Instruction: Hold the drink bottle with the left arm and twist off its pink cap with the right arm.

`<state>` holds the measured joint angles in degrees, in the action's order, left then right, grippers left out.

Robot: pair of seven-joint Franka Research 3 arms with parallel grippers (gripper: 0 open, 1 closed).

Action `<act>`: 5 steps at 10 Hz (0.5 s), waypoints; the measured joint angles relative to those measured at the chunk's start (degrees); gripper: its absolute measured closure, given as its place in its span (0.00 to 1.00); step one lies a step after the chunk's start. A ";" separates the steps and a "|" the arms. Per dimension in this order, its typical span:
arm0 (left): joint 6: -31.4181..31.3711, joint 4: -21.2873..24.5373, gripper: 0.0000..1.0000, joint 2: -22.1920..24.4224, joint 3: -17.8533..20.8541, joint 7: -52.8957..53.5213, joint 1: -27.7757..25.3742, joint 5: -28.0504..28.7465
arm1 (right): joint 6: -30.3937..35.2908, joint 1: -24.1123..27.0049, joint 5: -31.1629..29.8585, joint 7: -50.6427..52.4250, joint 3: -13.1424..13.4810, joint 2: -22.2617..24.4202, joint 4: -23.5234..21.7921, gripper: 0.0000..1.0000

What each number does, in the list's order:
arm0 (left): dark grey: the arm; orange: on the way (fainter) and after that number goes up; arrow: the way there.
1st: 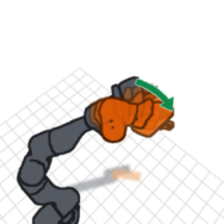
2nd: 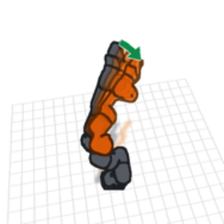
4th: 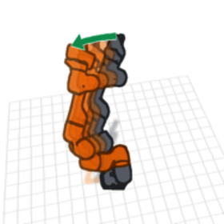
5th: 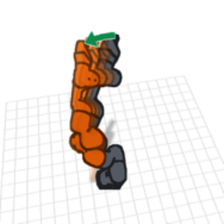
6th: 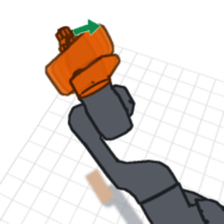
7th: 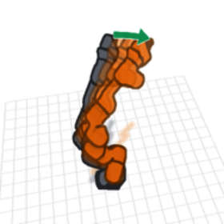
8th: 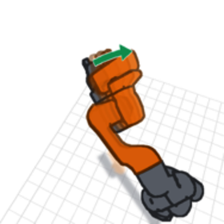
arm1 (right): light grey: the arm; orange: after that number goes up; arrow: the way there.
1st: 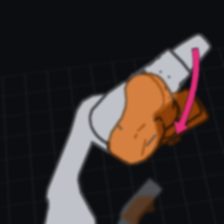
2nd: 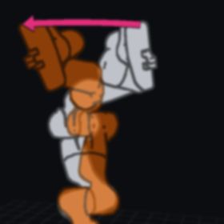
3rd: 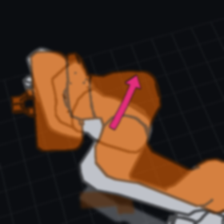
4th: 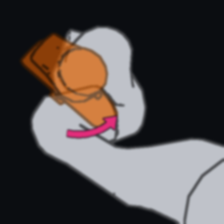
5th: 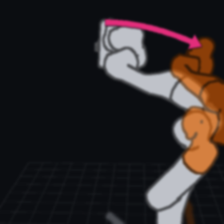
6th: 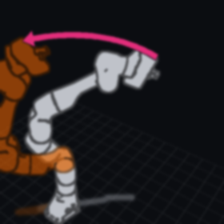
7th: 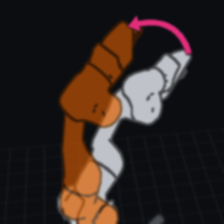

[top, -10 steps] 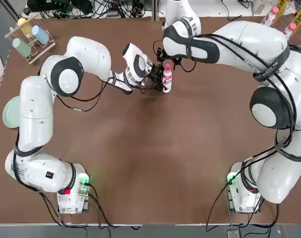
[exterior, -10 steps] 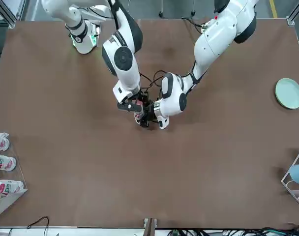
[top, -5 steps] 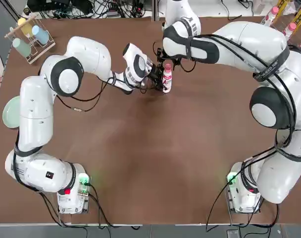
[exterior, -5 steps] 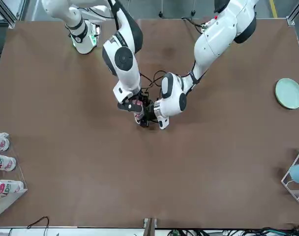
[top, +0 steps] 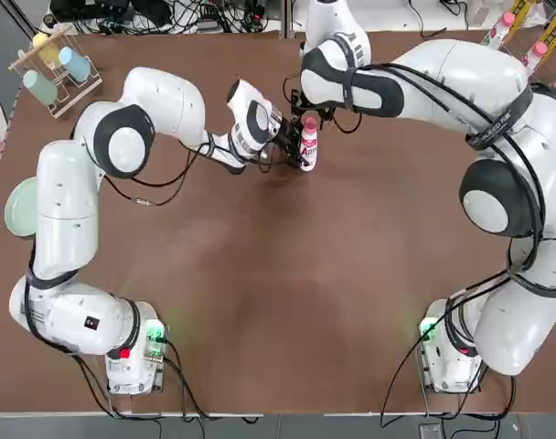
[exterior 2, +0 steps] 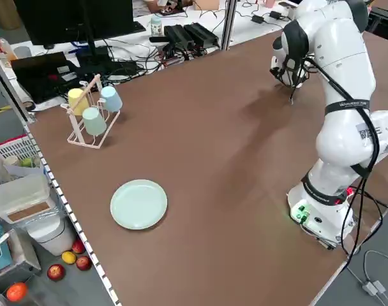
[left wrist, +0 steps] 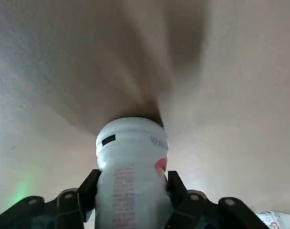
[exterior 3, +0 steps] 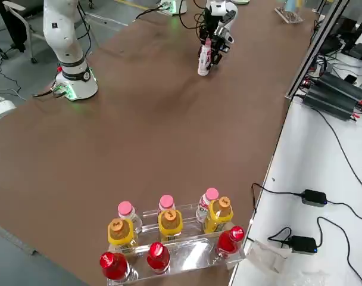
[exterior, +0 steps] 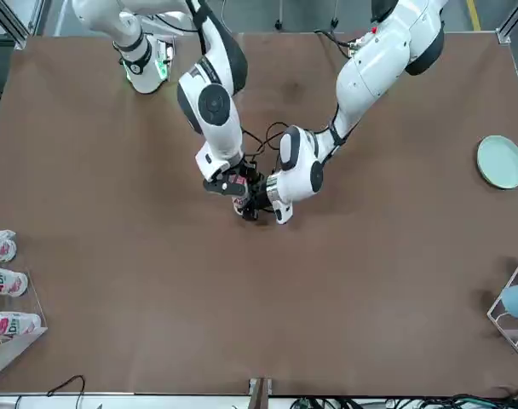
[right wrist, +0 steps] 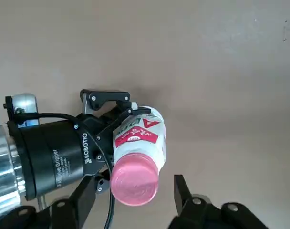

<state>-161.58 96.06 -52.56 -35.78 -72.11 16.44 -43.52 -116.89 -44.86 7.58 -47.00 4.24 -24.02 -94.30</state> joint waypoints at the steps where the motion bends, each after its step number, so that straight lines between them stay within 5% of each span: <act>1: 0.00 0.00 0.37 0.00 0.00 0.00 0.00 0.00 | 0.00 0.00 0.00 0.00 0.02 -0.02 0.00 0.26; 5: 0.00 0.00 0.37 0.00 0.00 0.00 0.00 0.00 | -0.17 0.01 0.00 0.01 0.03 -0.02 0.00 0.35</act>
<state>-161.58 96.06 -52.56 -35.78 -72.11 16.44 -43.52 -117.06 -44.86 7.58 -46.99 4.27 -24.04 -94.30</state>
